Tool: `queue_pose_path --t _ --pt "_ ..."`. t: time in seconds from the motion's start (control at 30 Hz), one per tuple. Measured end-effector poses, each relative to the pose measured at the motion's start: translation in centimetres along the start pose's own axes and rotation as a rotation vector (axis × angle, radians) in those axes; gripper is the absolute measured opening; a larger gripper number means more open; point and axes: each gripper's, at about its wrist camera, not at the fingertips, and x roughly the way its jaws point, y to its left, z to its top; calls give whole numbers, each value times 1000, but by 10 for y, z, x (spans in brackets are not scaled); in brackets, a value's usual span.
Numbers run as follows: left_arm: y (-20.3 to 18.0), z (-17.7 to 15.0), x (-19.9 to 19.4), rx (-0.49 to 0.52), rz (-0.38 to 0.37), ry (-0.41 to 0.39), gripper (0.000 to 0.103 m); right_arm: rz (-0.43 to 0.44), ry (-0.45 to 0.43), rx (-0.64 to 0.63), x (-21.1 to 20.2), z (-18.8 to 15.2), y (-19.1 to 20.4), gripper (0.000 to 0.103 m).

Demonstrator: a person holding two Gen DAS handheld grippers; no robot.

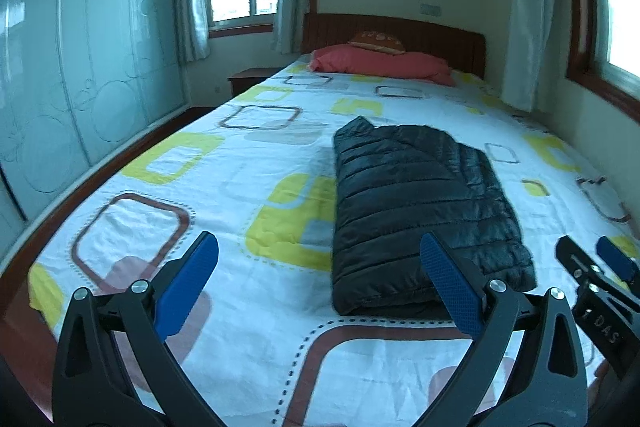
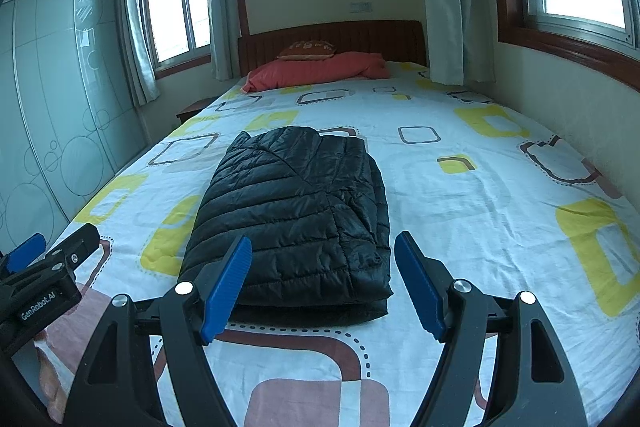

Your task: Fold large clothes

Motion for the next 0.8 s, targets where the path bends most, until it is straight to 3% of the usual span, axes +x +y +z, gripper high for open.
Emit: queue_pose_path --t 0.47,0.8 --pt "-2 -1 -12 4 -18 -43 101 -1 -2 -1 -3 -1 -4 73" --pt "-2 -3 -6 -4 -27 -24 101 12 25 5 1 -6 -6 73"
